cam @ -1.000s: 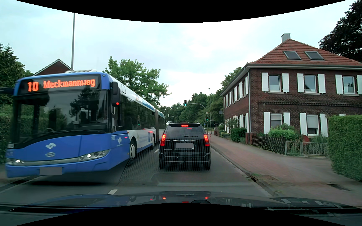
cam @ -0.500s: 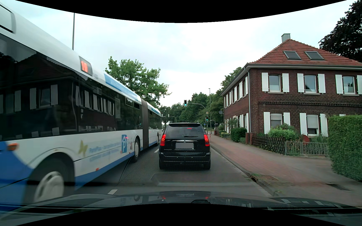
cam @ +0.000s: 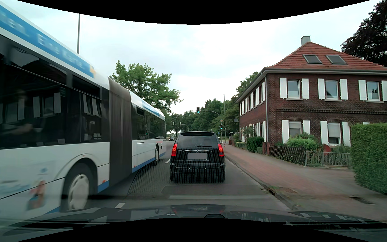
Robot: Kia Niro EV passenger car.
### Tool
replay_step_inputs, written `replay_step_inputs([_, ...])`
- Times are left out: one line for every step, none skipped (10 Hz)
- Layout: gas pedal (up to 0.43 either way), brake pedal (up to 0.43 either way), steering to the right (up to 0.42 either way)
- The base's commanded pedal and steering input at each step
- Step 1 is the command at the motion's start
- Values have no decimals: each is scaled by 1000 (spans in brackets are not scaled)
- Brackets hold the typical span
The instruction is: Follow the waypoints while adhering to traffic rules and regulations
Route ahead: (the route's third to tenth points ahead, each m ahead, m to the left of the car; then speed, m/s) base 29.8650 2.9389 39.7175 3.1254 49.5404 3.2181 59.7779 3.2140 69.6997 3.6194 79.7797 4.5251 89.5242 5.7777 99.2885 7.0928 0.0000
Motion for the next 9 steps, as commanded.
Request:
replay_step_inputs([0, 0, -4])
replay_step_inputs([0, 0, -4])
replay_step_inputs([0, 0, -4])
replay_step_inputs([0, 0, -4])
replay_step_inputs([0, 0, -4])
replay_step_inputs([0, 0, -4])
replay_step_inputs([0, 0, -4])
replay_step_inputs([0, 0, -4])
replay_step_inputs([0, 0, -4])
